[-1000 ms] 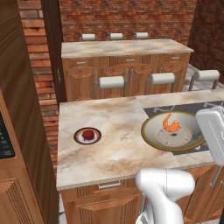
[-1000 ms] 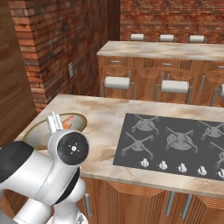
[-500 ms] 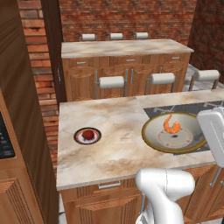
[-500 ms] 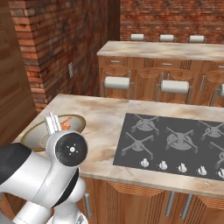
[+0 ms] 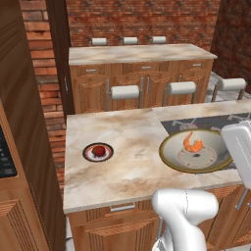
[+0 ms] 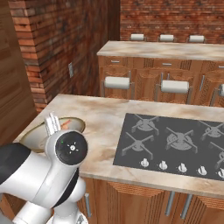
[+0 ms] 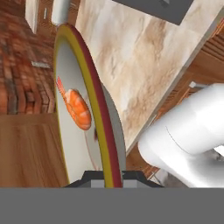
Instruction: Remove the mango from the bowl and place it on the small plate. Then place the bowl with only the shrimp in the microwave, close the door, and press the start button to microwave the shrimp.
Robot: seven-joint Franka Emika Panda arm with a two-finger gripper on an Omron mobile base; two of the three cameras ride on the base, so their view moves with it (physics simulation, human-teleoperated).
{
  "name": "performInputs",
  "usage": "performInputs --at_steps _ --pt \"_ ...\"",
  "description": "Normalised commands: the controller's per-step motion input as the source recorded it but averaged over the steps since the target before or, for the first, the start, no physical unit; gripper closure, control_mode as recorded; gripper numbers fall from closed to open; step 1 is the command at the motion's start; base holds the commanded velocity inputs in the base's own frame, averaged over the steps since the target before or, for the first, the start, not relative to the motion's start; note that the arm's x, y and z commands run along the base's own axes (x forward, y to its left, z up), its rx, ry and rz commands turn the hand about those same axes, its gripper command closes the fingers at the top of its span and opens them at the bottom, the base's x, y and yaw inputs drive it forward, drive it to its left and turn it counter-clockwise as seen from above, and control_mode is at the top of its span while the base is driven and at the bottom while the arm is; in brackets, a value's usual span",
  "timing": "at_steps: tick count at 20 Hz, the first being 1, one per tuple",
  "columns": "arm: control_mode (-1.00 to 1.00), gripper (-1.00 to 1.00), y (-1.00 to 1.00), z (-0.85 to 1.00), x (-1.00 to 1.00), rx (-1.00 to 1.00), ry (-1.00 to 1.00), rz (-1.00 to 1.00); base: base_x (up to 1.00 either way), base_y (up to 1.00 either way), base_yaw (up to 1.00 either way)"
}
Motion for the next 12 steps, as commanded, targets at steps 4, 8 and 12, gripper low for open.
performInputs --at_steps 4,8,12 --pt "1.00 1.00 0.00 0.00 0.00 0.00 0.00 0.00 -0.86 -0.03 0.00" --pt "1.00 1.00 0.00 0.00 0.00 0.00 0.00 0.00 -0.99 0.00 0.00" --pt "1.00 1.00 0.00 0.00 0.00 0.00 0.00 0.00 -0.85 0.11 0.00"
